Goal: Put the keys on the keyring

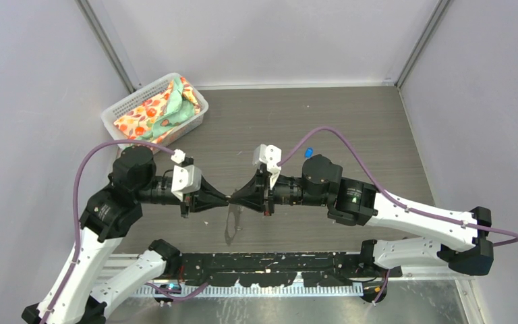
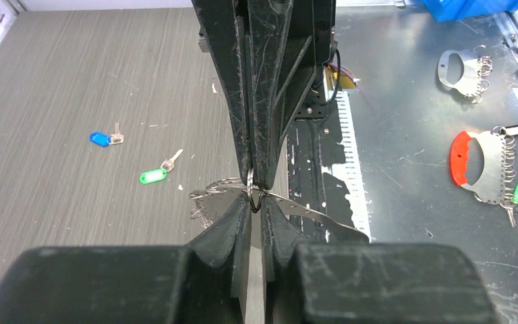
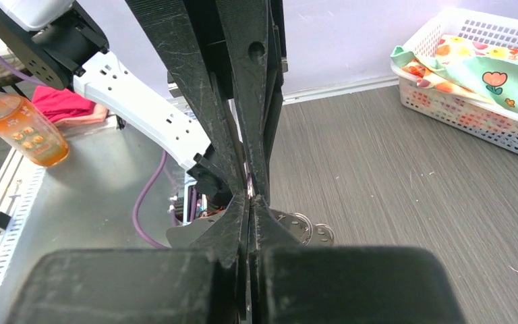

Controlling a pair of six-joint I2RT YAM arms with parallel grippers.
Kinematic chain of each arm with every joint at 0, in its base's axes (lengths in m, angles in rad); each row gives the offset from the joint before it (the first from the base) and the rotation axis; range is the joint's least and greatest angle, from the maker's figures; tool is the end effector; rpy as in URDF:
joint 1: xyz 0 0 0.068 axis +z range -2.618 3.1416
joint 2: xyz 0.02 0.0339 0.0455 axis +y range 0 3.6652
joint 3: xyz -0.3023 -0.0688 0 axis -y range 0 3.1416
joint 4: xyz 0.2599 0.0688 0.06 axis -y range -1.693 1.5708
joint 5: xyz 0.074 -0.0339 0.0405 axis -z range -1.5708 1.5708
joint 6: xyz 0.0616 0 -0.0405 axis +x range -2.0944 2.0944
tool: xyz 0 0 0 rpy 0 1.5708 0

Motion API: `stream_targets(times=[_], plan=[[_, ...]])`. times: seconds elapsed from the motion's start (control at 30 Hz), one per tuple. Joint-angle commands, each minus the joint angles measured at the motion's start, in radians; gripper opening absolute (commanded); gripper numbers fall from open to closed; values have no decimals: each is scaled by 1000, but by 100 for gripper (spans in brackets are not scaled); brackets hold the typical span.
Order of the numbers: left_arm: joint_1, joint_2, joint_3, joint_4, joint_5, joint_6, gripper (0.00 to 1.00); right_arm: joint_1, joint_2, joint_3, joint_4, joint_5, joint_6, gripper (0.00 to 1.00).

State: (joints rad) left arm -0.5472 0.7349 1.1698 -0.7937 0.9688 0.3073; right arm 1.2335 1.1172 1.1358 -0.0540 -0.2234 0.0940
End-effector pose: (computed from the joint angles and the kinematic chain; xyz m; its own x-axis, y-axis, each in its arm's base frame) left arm 0.0659 -0.0996 0.4419 0.0026 0.1990 -0.9800 0.9997 0.0230 0.0074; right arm 0.0799 0.2690 0.4453 -0.1049 -0.0226 -0.9942 -0.9880 0.1164 0.1016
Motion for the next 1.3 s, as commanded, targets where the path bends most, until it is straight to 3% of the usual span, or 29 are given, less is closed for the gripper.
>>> stream_targets(times=[0.0, 0.1, 0.3, 0.4, 0.57, 0.63, 0.77, 0.87, 1.0, 1.13, 1.27], plan=[[4, -6, -14, 55, 28, -29, 7, 4, -19, -6, 134, -3, 32, 1], [4, -11, -22, 74, 20, -35, 1, 4, -13, -19, 178, -9, 54, 1], [5, -59, -70, 199, -69, -142, 0, 4, -13, -51, 242, -5, 87, 2], [4, -85, -97, 255, -62, -171, 0, 3, -25, -42, 201, 3, 93, 28], [5, -91, -104, 247, 4, -95, 0, 3, -102, 0, 81, 57, 53, 51], [4, -89, -97, 225, 38, -36, 0, 3, -136, 29, -10, 99, 25, 55], [4, -97, -81, 128, 157, 161, 0, -9, -201, 37, -136, 239, -14, 62], [4, -103, -56, 5, 217, 439, 0, -90, -225, 8, -199, 379, 15, 62], [5, -97, -12, -183, 249, 824, 0, -326, -196, -33, -297, 400, 155, 63], [4, -97, 9, -349, 241, 1200, 0, -482, -135, -95, -334, 399, 236, 63], [3, -99, 17, -377, 246, 1319, 0, -594, -80, -147, -315, 366, 277, 63]])
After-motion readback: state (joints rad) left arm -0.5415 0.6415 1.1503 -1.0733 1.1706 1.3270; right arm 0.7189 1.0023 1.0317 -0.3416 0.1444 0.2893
